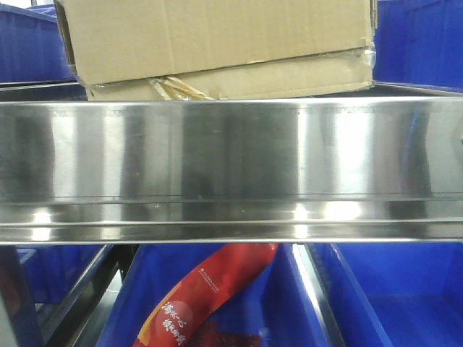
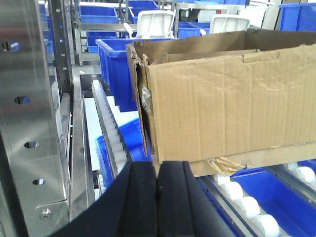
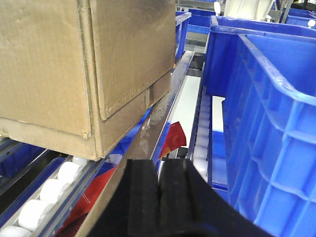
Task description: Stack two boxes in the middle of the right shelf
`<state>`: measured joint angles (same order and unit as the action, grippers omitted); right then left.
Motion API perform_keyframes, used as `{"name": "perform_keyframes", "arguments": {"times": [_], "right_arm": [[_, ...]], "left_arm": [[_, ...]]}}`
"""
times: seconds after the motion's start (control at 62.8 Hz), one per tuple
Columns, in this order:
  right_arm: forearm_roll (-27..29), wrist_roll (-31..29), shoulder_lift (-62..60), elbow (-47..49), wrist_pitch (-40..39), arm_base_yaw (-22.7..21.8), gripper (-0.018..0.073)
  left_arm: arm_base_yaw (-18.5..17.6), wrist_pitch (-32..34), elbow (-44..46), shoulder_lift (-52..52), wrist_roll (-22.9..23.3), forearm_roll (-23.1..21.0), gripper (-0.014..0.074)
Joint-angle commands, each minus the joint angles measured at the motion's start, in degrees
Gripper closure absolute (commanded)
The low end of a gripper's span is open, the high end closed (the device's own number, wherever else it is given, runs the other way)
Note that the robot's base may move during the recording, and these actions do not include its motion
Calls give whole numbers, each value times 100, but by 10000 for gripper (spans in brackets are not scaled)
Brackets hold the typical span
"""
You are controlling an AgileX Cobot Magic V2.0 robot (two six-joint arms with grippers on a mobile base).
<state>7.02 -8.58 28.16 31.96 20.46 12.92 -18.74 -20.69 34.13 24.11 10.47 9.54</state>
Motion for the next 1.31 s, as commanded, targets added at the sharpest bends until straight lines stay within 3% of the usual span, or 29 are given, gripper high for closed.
{"name": "perform_keyframes", "arguments": {"times": [0.0,0.398,0.526,0.669,0.828,0.94,1.036,1.083,1.29], "right_arm": [[-33,-47,-37,-12,-169,-24,712],[-33,-47,-37,-12,-169,-24,712],[-33,-47,-37,-12,-169,-24,712],[-33,-47,-37,-12,-169,-24,712],[-33,-47,-37,-12,-169,-24,712],[-33,-47,-37,-12,-169,-24,712],[-33,-47,-37,-12,-141,-24,712],[-33,-47,-37,-12,-141,-24,712],[-33,-47,-37,-12,-152,-24,712]], "left_arm": [[17,118,-8,-30,8,-38,708],[69,72,-23,-87,8,14,708],[570,150,-358,-533,-57,-51,708],[1263,724,-1336,-1273,-867,-558,708],[1869,1171,-2469,-2233,-879,-703,708],[2067,1401,-3108,-2411,-879,-820,708],[2108,2069,-3413,-2411,-879,-823,708],[2098,1709,-3413,-2411,-879,-823,708],[2098,1723,-3413,-2411,-879,-823,708]]}}
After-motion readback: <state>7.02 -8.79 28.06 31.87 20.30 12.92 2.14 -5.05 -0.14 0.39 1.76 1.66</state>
